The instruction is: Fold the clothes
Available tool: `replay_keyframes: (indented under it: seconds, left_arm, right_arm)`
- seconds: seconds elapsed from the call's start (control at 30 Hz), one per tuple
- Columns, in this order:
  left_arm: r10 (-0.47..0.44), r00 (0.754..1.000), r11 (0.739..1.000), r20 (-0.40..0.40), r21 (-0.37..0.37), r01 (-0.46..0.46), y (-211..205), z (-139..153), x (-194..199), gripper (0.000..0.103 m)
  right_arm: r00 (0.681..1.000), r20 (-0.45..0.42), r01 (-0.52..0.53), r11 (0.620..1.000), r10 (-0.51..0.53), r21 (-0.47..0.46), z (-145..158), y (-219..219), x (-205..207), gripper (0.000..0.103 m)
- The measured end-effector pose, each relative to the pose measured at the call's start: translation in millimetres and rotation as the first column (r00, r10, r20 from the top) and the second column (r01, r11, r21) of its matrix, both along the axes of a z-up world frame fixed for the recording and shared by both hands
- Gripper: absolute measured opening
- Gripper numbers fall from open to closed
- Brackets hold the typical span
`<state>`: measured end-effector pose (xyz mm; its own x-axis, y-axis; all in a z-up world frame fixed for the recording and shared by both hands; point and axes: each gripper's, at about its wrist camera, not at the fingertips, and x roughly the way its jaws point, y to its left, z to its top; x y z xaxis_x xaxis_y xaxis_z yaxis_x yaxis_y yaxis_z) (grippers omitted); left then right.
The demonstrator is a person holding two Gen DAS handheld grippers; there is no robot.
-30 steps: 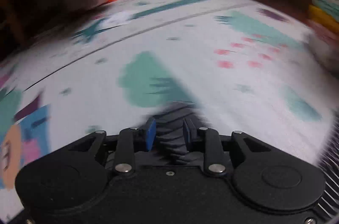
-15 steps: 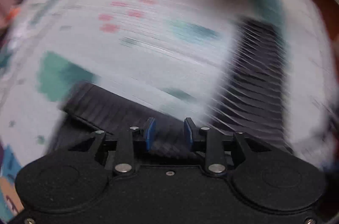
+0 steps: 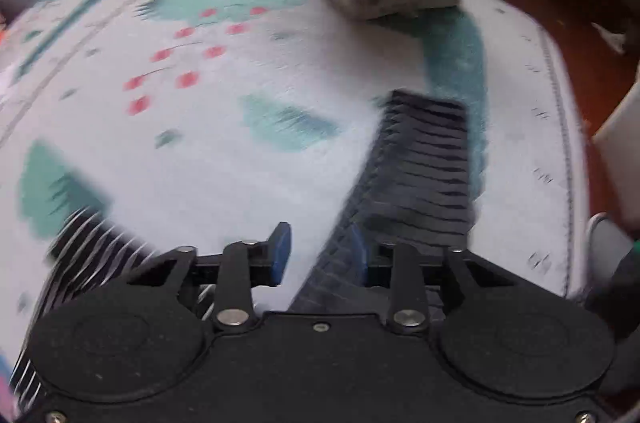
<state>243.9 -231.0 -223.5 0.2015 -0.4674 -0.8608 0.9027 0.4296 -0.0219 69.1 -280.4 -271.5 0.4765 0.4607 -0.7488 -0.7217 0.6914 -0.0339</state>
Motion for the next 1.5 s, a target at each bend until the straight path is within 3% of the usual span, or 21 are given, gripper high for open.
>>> replay_keyframes:
  seconds: [0.1, 0.2, 0.37, 0.47, 0.67, 0.77, 0.8, 0.97, 1.1, 1.27, 1.5]
  left_arm:
    - [-0.070, 0.996, 0.997, -0.046, 0.010, 0.071, -40, -15, 7, 0.043]
    - [-0.037, 0.998, 0.999, -0.056, 0.019, 0.038, -74, -38, 22, 0.043]
    - [-0.085, 0.993, 0.996, -0.077, 0.033, 0.088, -99, -54, 27, 0.042]
    - [-0.105, 0.991, 0.993, -0.079, 0.041, 0.108, -104, -53, 25, 0.028]
    - [-0.122, 0.987, 0.991, -0.104, 0.046, 0.127, -112, -53, 23, 0.028]
    - [-0.140, 0.986, 0.989, -0.096, 0.036, 0.144, -111, -51, 19, 0.004]
    - [-0.148, 0.985, 0.988, -0.091, 0.028, 0.151, -110, -48, 17, 0.004]
    - [-0.056, 0.994, 0.993, -0.093, -0.111, 0.046, -68, -21, 28, 0.004]
    - [0.072, 0.992, 0.963, -0.107, -0.252, -0.097, -12, 9, 46, 0.004]
    - [0.128, 0.986, 0.949, -0.107, -0.277, -0.153, 34, 31, 55, 0.004]
    - [0.198, 0.975, 0.925, -0.095, -0.311, -0.219, 95, 61, 61, 0.004]
  right_arm:
    - [1.000, -0.003, 0.007, 1.000, -0.007, 0.012, 0, -1, 1, 0.052]
    - [1.000, 0.014, 0.007, 1.000, -0.007, 0.011, -1, 1, -3, 0.052]
    - [1.000, 0.013, 0.008, 1.000, -0.009, 0.016, 1, -1, -4, 0.052]
    - [1.000, 0.016, 0.005, 1.000, -0.006, 0.017, 1, 0, -4, 0.052]
    - [0.998, 0.004, 0.057, 0.997, -0.057, 0.048, 4, -13, -3, 0.053]
    - [0.996, -0.011, 0.087, 0.994, -0.087, 0.062, 2, -19, -2, 0.053]
    - [0.996, -0.010, 0.089, 0.994, -0.089, 0.063, 2, -18, -2, 0.053]
    - [0.997, -0.004, 0.080, 0.995, -0.080, 0.062, 1, -15, -1, 0.055]
    - [0.997, 0.002, 0.074, 0.995, -0.074, 0.061, 2, -12, 0, 0.055]
    - [0.999, 0.025, 0.045, 0.998, -0.047, 0.045, 3, -6, 1, 0.056]
    - [0.997, 0.036, -0.072, 0.997, 0.073, -0.011, 1, 10, -4, 0.057]
